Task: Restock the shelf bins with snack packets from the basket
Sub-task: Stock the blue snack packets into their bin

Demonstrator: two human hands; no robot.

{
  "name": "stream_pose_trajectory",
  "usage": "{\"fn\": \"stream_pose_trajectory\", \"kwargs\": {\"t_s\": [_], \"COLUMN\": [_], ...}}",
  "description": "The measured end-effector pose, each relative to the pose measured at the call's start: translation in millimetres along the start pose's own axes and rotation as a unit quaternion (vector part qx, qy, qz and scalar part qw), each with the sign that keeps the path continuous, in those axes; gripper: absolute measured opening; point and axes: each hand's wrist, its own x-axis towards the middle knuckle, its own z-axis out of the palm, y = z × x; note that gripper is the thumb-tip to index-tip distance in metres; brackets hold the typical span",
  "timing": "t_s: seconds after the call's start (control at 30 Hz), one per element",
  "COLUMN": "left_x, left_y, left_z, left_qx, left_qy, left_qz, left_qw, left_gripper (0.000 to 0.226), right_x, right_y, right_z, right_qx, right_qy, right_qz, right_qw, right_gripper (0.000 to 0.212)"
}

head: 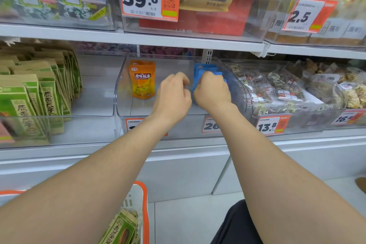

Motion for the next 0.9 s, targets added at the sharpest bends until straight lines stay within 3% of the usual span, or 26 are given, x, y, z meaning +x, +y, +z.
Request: {"fn": "stream_pose_trajectory", "kwargs": {"t_s": [0.17,0.3,0.37,0.43,0.53,0.6,0.7,0.8,0.9], "left_x": [-22,-55,-75,-96,-131,-155,-177,-189,-206], "left_y": [-2,-11,-22,-40,-75,-101,-135,-163,-188], "left_z": [-45,-98,-125,-148,-173,-184,-190,-184,-176], "left_qx": [-0.016,0.018,0.053,0.097,0.162,0.198,0.270,0.323,0.327], "left_qy": [0.079,0.141,0.153,0.137,0.077,0.023,-0.128,-0.310,-0.400], "left_qz": [0.099,0.137,0.140,0.137,0.117,0.099,0.016,-0.064,-0.122], "left_qw": [0.992,0.980,0.977,0.976,0.977,0.975,0.954,0.892,0.847], "left_gripper": [0.028,0.017,0.011,0.007,0.010,0.016,0.023,0.020,0.026], "right_x": [-45,-87,-106,-123,-144,-158,-178,-193,-203], "right_y": [-46,-90,-110,-127,-148,-159,-171,-178,-179], "right_z": [-15,-33,-31,-20,-1,15,57,93,111], "right_qx": [-0.025,-0.048,-0.037,-0.039,-0.100,-0.177,-0.261,-0.279,-0.309], "right_qy": [-0.019,-0.028,-0.093,-0.220,-0.418,-0.483,-0.498,-0.465,-0.444], "right_qz": [-0.123,-0.150,-0.158,-0.171,-0.196,-0.235,-0.299,-0.343,-0.379], "right_qw": [0.992,0.987,0.982,0.960,0.881,0.825,0.771,0.767,0.751], "right_gripper": [0.024,0.024,0.023,0.019,0.020,0.027,0.029,0.017,0.020]}}
